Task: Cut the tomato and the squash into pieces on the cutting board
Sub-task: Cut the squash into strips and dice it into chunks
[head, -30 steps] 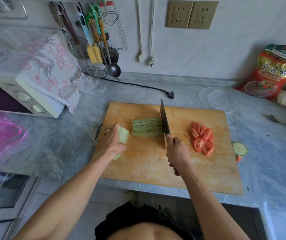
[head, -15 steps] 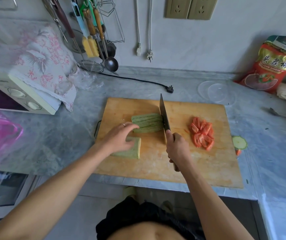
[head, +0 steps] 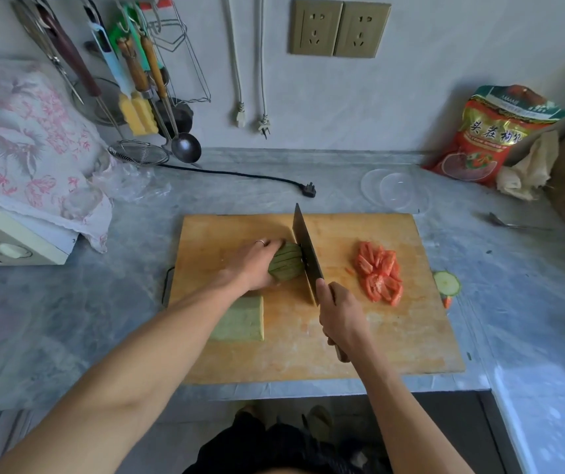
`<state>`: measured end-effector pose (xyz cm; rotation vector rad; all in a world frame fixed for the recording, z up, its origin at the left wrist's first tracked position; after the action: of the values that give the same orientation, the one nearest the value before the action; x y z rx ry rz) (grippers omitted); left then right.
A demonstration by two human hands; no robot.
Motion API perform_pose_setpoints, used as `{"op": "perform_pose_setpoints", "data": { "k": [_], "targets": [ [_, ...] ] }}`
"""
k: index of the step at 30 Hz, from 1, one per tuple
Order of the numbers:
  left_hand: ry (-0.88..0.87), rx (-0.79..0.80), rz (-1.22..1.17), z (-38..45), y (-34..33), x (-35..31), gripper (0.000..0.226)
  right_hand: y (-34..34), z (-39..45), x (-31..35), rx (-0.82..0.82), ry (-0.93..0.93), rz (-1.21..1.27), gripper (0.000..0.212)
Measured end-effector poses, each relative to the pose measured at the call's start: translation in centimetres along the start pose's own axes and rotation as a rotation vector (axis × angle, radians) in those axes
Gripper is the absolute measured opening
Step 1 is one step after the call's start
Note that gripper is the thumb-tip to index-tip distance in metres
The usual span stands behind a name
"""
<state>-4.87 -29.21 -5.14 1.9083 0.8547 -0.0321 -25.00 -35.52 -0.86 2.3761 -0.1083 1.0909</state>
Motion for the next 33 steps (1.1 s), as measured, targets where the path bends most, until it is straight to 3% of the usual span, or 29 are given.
{"op": "perform_pose_setpoints", "data": {
  "k": [6,12,24,33],
  "targets": [
    [-0.008,-0.057,0.014,-1.6,0.7,3.3,0.087,-1.3,0.4,1.7,0.032,0.043,-0.031,0.047],
    [0.055,-0.042,-0.002,-2.5,1.7,6.1,0.096,-2.3,1.2,2.9,0.070,0.005,-0.052,0.048],
    [0.117,-0.085,0.062,-3.2,-0.7,7.5,0.095,-3.4,1.3,3.8,0.026,0.005,-0.048,0.047],
    [0.242,-0.121,0.116,-3.3,-1.0,5.9,0.090,-3.7,1.9,5.5,0.120,0.045,-0.149,0.046]
  ]
}}
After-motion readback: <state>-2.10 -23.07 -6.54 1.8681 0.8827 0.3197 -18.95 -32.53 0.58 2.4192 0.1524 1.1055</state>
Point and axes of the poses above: each hand's wrist, its own z-axis towards the middle knuckle, its own y-axis out of the back of the hand, x = y × z, the point moved 1 cm from there along z, towards the middle knuckle, and after that the axes turned 15 degrees about x, right-handed, at the moved point
